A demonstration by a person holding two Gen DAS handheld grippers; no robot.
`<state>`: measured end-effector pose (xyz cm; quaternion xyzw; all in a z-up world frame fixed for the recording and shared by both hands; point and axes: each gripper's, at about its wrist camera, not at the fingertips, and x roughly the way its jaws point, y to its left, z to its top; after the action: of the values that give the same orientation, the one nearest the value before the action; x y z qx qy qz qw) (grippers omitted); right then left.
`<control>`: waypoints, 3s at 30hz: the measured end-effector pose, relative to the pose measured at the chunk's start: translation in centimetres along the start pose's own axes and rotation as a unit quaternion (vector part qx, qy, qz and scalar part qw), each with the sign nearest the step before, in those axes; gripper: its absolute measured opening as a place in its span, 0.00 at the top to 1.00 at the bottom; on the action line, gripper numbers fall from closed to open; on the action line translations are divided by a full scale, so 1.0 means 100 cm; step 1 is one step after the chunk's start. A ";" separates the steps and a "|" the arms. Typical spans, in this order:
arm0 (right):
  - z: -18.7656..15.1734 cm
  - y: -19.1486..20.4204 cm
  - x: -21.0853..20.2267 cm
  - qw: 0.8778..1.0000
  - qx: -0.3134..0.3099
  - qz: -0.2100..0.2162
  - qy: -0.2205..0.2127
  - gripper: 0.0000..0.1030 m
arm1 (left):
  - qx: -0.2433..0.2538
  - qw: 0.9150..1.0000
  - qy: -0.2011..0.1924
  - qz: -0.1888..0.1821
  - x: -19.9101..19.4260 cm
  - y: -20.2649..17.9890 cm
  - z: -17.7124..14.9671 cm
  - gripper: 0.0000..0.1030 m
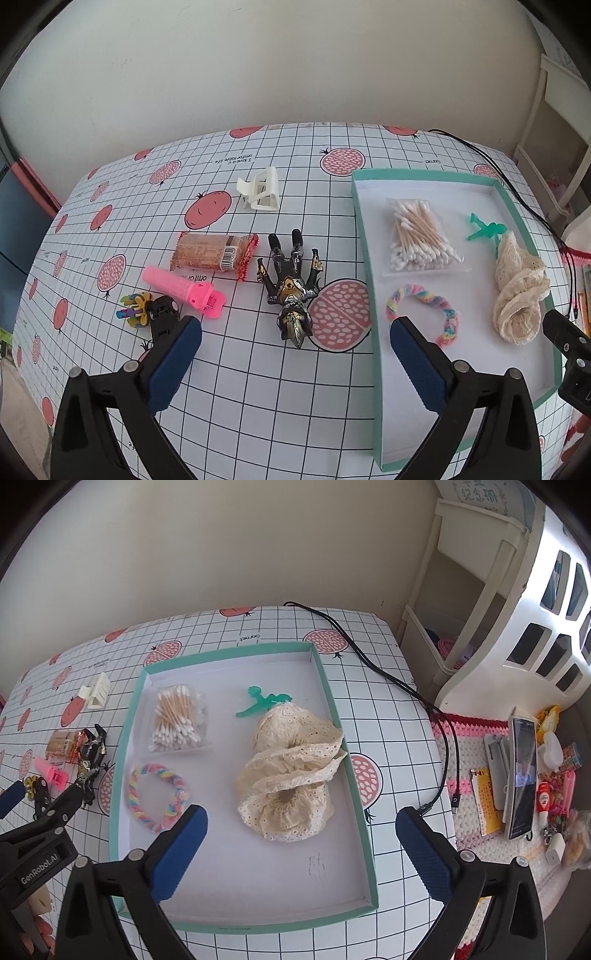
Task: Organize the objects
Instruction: 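Move the left gripper toward the block toy while the right moves toward the robot figure, then grasp the colourful block toy with the left gripper while the right grasps the black-gold robot figure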
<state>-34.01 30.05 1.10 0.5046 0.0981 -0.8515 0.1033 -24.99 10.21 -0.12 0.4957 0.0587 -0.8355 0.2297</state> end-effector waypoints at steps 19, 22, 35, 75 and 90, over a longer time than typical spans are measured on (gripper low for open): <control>0.005 0.002 -0.011 0.999 0.013 0.020 -0.023 0.00 | 0.006 0.999 -0.012 -0.035 -0.007 0.007 0.007 0.01; 0.011 0.006 -0.026 0.997 0.018 0.038 -0.063 0.00 | -0.002 0.999 -0.027 -0.043 -0.013 0.019 0.012 0.00; 0.018 0.077 -0.043 0.991 -0.008 0.097 -0.097 0.00 | -0.089 0.995 -0.034 -0.035 -0.009 0.131 0.012 0.00; -0.009 0.215 0.030 0.988 -0.079 0.133 -0.016 0.24 | -0.143 0.985 0.069 -0.060 0.069 0.211 -0.009 0.08; -0.015 0.220 0.045 0.987 -0.094 0.129 0.001 0.34 | -0.145 0.985 0.080 -0.055 0.080 0.209 -0.011 0.09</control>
<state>-28.81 8.98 -4.95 0.5022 0.1125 -0.8174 0.2591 -18.05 -10.57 -4.78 0.5184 0.2246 -0.7871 0.2478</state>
